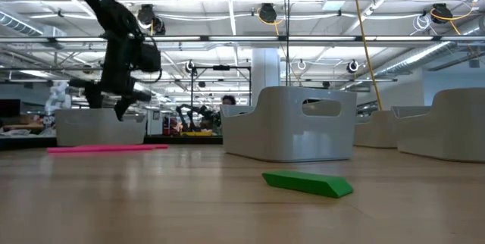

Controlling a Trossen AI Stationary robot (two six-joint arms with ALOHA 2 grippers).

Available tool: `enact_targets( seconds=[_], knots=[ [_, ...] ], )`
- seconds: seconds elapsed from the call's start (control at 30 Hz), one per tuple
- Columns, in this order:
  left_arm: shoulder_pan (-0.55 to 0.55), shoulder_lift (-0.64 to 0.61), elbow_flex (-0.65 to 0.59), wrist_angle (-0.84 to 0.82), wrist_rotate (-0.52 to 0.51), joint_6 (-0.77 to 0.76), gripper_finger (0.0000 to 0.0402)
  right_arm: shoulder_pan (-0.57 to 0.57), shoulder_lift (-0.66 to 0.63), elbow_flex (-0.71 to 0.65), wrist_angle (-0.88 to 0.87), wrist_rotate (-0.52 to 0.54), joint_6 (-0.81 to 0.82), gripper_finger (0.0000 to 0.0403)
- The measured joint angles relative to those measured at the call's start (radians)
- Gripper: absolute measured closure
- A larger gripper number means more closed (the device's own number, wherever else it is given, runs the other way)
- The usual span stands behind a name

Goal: Sort crayons/erasers/pens/pencils in bins
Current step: Put the pink eraser into the top left gray bin

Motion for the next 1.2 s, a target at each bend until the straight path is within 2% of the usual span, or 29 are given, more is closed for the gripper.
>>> enact_targets(
  seconds=[0.2,0.4,0.6,0.87,1.1,1.2],
  knots=[
    [-0.084,-0.139,0.0,0.006,-0.001,0.014,0.0177,0.0,0.001,0.0,0.0,0.0,-0.01,0.019],
    [-0.256,-0.238,0.0,0.039,0.007,0.063,0.0177,0.027,0.087,0.047,-0.036,0.004,-0.011,0.0192],
    [-0.479,-0.288,0.0,0.111,-0.001,0.143,0.0176,0.075,0.279,0.24,-0.231,0.003,-0.022,0.0195],
    [-0.786,-0.292,0.0,0.203,0.022,0.195,0.0176,0.176,0.497,0.475,-0.438,0.032,0.017,0.0195],
    [-0.962,-0.316,0.001,0.368,0.013,0.205,0.0176,0.279,0.677,0.685,-0.69,0.05,0.218,0.0195],
    [-1.008,-0.35,-0.001,0.388,-0.005,0.193,0.0176,0.334,0.722,0.766,-0.824,0.012,0.318,0.0195]
  ],
)
